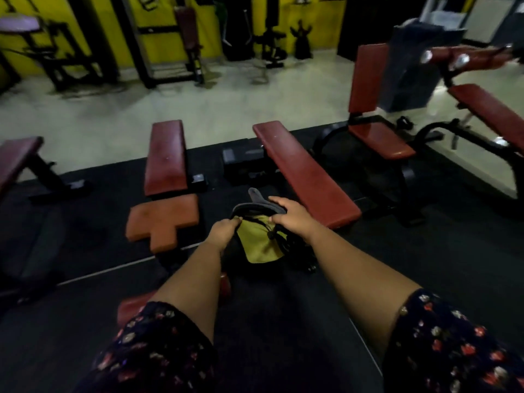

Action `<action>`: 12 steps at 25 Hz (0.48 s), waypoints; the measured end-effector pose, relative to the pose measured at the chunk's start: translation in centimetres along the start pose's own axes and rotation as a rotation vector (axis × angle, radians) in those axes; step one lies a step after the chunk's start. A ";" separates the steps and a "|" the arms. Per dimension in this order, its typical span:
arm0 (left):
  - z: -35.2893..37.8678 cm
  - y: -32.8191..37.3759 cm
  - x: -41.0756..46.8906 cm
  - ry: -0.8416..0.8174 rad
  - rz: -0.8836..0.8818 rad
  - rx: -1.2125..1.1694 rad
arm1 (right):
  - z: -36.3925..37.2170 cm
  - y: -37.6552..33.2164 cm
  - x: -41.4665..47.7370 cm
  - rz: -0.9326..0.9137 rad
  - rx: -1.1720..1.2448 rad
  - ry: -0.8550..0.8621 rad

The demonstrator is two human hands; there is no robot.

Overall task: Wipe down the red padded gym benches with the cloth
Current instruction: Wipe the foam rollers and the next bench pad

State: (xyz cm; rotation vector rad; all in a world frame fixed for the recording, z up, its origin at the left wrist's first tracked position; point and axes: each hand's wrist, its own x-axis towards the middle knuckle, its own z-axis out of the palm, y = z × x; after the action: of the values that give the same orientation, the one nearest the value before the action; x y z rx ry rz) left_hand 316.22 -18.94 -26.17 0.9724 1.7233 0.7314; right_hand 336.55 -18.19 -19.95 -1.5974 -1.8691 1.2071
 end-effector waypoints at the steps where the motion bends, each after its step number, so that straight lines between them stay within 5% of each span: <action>1: -1.1 -0.5 -0.5 0.057 -0.037 -0.101 | 1.1 -0.5 0.3 -0.016 -0.006 -0.025; 5: -5.0 -2.4 -3.5 0.192 -0.176 -0.412 | 5.8 -3.5 0.9 -0.143 -0.140 -0.183; 12: -10.4 -4.4 -6.3 0.159 -0.198 -0.761 | 14.4 -7.9 0.5 -0.322 -0.525 -0.348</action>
State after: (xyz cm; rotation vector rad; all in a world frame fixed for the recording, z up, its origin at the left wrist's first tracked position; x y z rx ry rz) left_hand 306.39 -26.92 -23.49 0.2215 1.4490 1.2275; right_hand 320.82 -22.50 -21.61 -1.2877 -2.7186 0.9432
